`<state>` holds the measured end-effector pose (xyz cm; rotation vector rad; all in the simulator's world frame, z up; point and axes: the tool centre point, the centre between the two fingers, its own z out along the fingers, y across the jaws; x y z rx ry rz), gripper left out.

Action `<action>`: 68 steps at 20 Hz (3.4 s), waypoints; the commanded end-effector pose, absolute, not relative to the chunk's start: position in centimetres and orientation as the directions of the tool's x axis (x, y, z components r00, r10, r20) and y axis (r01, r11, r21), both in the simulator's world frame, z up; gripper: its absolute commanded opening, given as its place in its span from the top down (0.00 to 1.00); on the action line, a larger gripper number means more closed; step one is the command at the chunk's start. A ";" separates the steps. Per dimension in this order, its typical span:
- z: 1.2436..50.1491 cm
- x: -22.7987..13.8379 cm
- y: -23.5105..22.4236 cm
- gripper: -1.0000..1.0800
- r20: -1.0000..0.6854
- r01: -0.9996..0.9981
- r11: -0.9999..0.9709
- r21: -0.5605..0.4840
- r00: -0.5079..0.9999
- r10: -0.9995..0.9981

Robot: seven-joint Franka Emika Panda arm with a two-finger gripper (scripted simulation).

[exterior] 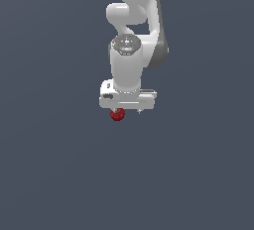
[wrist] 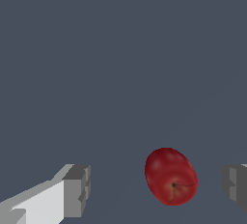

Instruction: Pick up the object and move it to a goal position.

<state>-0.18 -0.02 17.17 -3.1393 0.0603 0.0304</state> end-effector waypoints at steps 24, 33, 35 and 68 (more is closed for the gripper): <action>14.2 -2.7 -2.2 0.04 -0.012 0.179 -0.984 -0.002 0.984 0.179; 11.6 -5.4 -3.9 0.04 -0.005 0.375 -0.927 -0.001 0.927 0.375; 11.2 -5.9 -4.2 0.04 -0.004 0.410 -0.912 -0.001 0.912 0.410; 4.6 -7.9 -5.1 0.04 0.000 0.528 -0.849 0.000 0.849 0.528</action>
